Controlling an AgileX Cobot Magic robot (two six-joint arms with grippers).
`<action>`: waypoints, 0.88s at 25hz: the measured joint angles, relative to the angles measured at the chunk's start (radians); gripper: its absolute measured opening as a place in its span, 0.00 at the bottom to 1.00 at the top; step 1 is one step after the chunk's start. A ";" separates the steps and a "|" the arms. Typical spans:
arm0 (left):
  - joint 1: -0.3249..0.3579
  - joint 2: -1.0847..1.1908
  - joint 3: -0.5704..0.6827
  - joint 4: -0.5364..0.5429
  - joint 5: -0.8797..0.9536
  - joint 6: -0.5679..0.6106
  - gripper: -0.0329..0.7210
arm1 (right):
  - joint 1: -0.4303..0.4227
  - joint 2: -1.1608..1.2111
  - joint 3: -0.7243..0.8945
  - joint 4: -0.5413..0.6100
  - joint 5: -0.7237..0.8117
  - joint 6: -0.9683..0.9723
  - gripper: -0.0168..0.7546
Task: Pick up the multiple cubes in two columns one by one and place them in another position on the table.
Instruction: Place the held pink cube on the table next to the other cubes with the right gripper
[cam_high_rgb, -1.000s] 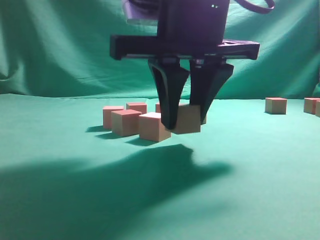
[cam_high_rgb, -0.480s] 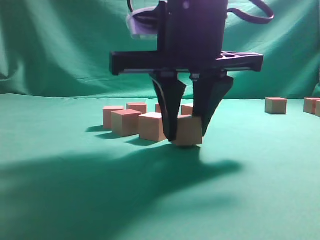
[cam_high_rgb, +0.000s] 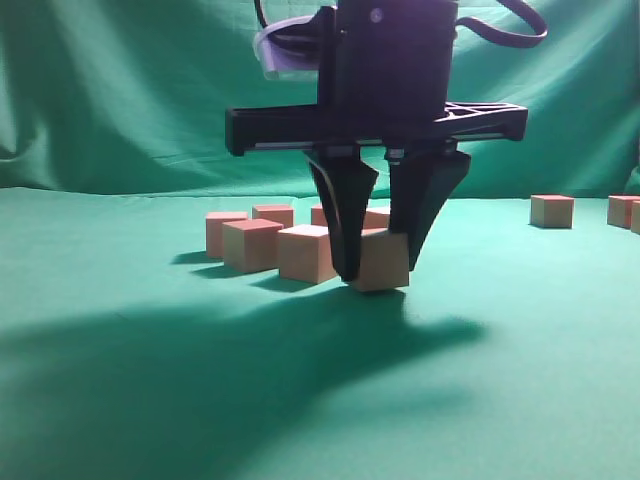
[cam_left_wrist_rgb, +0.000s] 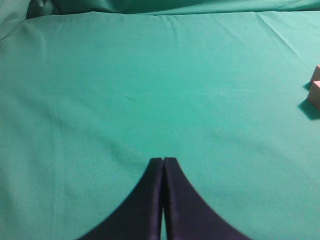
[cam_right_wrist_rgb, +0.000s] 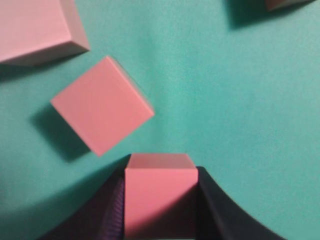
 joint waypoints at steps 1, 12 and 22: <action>0.000 0.000 0.000 0.000 0.000 0.000 0.04 | 0.000 0.000 0.000 0.000 0.000 0.000 0.36; 0.000 0.000 0.000 0.000 0.000 0.000 0.04 | 0.000 0.006 -0.002 -0.001 0.008 0.002 0.36; 0.000 0.000 0.000 0.000 0.000 0.000 0.04 | 0.000 0.008 -0.002 0.032 0.000 -0.033 0.60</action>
